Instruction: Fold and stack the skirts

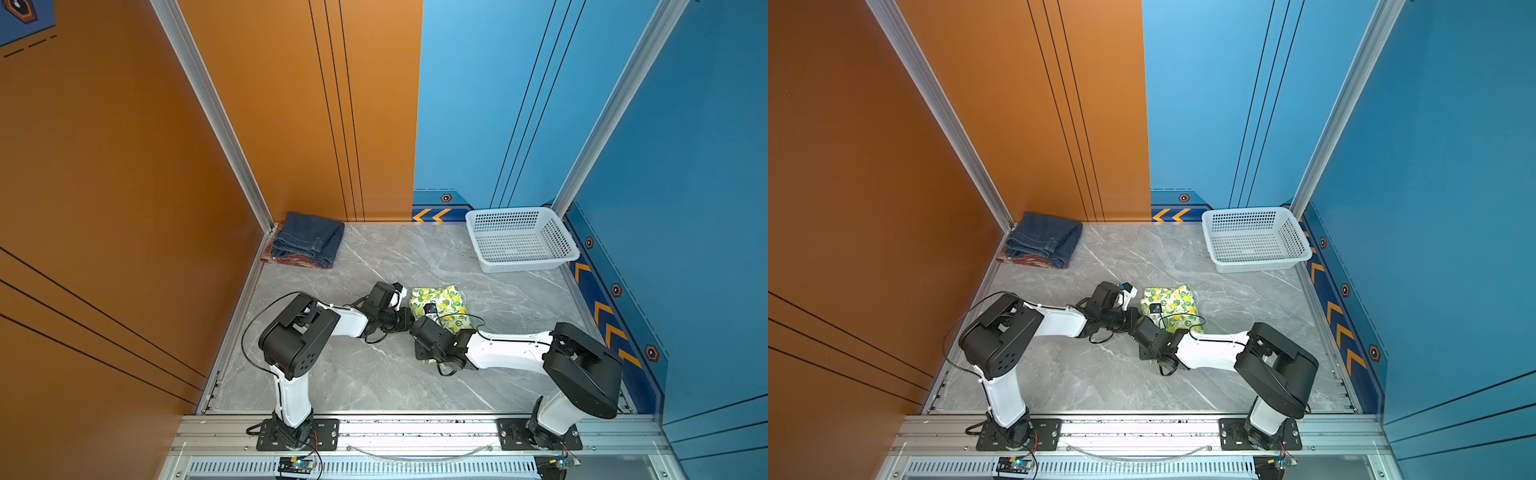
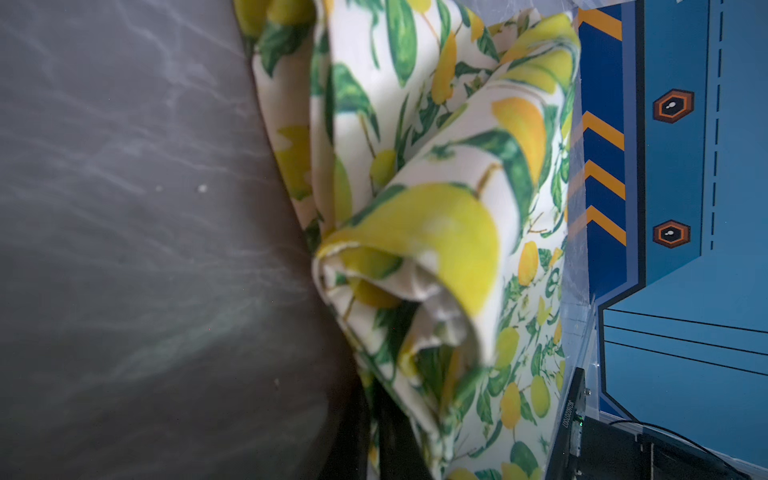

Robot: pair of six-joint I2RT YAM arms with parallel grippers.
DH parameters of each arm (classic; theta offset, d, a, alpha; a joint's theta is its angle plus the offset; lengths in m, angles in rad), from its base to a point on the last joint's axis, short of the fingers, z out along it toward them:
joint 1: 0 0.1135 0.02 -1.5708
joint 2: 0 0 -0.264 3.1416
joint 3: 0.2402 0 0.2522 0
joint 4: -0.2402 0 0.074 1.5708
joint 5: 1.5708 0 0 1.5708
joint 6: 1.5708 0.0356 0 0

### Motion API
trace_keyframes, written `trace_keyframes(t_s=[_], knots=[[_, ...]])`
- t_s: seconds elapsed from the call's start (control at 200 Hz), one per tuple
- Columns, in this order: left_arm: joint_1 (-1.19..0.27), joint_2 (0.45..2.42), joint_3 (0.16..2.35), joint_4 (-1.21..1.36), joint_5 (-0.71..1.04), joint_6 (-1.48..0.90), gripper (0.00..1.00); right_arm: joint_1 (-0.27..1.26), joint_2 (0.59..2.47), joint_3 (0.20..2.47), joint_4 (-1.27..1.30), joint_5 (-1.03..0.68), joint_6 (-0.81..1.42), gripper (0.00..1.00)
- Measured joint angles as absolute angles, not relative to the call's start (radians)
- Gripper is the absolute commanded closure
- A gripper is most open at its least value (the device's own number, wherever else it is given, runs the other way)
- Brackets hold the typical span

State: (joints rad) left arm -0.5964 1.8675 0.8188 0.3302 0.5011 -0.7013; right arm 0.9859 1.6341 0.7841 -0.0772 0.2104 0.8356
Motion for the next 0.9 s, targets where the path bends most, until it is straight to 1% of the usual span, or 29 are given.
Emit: trace_keyframes(t_s=[0.105, 0.165, 0.2, 0.305, 0.365, 0.571, 0.686, 0.771, 0.901], knots=[[-0.596, 1.861, 0.813, 0.328, 0.498, -0.706, 0.89, 0.956, 1.610, 0.747, -0.004, 0.147, 0.850, 0.69], [-0.596, 1.855, 0.813, 0.318, 0.498, -0.709, 0.84, 0.934, 1.589, 0.731, 0.022, 0.109, 0.854, 0.64], [-0.596, 1.850, 0.813, 0.310, 0.498, -0.712, 0.80, 0.923, 1.573, 0.726, 0.030, 0.093, 0.854, 0.63], [-0.596, 1.821, 0.814, 0.262, 0.485, -0.710, 0.73, 0.889, 1.494, 0.722, 0.041, 0.046, 0.854, 0.60], [-0.592, 1.797, 0.813, 0.220, 0.468, -0.708, 0.67, 0.870, 1.437, 0.720, 0.046, 0.027, 0.850, 0.60], [-0.558, 1.699, 0.785, 0.068, 0.395, -0.701, 0.66, 0.789, 1.277, 0.702, 0.043, -0.001, 0.825, 0.59], [-0.559, 1.646, 0.775, -0.019, 0.340, -0.701, 0.65, 0.735, 1.209, 0.686, 0.014, 0.004, 0.801, 0.54], [-0.589, 1.615, 0.775, -0.059, 0.299, -0.701, 0.65, 0.675, 1.166, 0.665, 0.000, 0.004, 0.788, 0.52], [-0.688, 1.599, 0.823, -0.113, 0.245, -0.701, 0.64, 0.566, 1.110, 0.614, -0.018, 0.003, 0.782, 0.51]])
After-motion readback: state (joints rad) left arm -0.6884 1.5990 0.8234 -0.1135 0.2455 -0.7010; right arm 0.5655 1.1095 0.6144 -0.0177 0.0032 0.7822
